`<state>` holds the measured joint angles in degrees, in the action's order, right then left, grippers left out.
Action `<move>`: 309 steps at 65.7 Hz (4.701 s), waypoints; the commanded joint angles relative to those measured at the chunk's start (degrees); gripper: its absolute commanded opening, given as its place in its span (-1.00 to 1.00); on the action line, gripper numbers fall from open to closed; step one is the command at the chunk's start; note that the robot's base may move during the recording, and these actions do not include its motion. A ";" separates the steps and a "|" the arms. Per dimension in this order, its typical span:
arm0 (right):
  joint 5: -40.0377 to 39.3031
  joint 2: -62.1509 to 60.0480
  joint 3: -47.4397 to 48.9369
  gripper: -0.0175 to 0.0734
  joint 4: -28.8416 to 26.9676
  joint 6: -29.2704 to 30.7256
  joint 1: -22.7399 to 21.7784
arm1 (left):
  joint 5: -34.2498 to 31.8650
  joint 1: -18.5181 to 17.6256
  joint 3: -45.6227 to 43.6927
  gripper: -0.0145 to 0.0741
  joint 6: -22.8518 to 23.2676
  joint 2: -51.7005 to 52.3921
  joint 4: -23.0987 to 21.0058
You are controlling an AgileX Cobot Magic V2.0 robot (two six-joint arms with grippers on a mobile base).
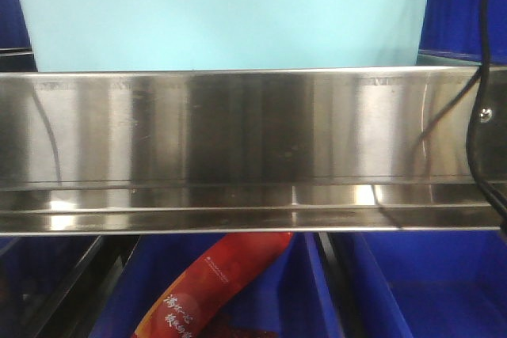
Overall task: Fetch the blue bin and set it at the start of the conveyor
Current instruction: 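Close both grippers on opposite side walls of the light-teal bin, then lift the teal bin with both grippers and pull it off the shelf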
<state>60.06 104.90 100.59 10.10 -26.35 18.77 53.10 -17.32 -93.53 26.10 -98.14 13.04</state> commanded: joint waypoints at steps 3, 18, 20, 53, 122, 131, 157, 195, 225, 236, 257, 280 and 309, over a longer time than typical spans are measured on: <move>-0.53 -0.28 0.53 -0.01 1.24 1.43 -0.33 | -1.59 0.08 -0.30 0.15 -0.46 0.19 -0.23; -0.53 -0.28 0.53 -0.01 1.24 2.49 -0.33 | -1.90 0.09 0.16 0.15 -0.46 -0.14 -0.23; -0.53 -0.28 0.53 -0.01 1.24 2.49 -0.33 | -1.76 0.09 0.16 0.15 -0.46 -0.15 -0.23; -0.26 -0.04 -0.77 -0.01 1.24 2.59 -0.33 | -1.02 0.09 0.27 0.15 -2.05 -2.32 -0.37; -0.60 0.11 -0.77 -0.97 1.24 2.59 -0.33 | 0.39 -0.12 0.27 -0.92 -2.05 -3.18 -1.36; -0.60 -0.02 -0.30 -0.97 1.24 2.37 -0.33 | 1.41 -0.12 0.16 -0.92 -1.83 -2.95 -1.36; 1.82 -6.06 0.51 -0.97 5.39 -0.72 2.15 | 2.69 -3.72 0.16 -0.92 1.37 4.56 1.80; 4.16 -17.80 -4.90 -0.97 12.24 -9.13 11.38 | 4.97 -13.48 1.45 -0.92 10.44 17.28 9.91; 3.43 -24.40 -2.80 -0.97 21.42 -13.17 16.39 | 1.56 -16.62 4.71 -0.92 16.35 23.12 16.98; 3.43 -24.40 -0.12 -0.97 21.73 -13.17 16.39 | 1.44 -16.62 0.57 -0.92 15.17 23.12 17.19; 4.02 -24.40 1.52 -0.97 22.08 -12.60 16.39 | 2.42 -16.62 -3.16 -0.92 13.42 22.89 17.09; 4.14 -24.51 2.25 -0.97 22.31 -11.97 16.39 | 2.42 -16.62 -3.16 -0.92 13.42 22.89 17.09; 4.37 -24.61 2.75 -0.97 22.42 -11.70 16.39 | 1.53 -16.62 -3.16 -0.92 13.42 22.89 17.11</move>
<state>67.16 81.17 102.70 31.69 -38.67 34.82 58.37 -33.07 -95.96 39.66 -75.49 31.06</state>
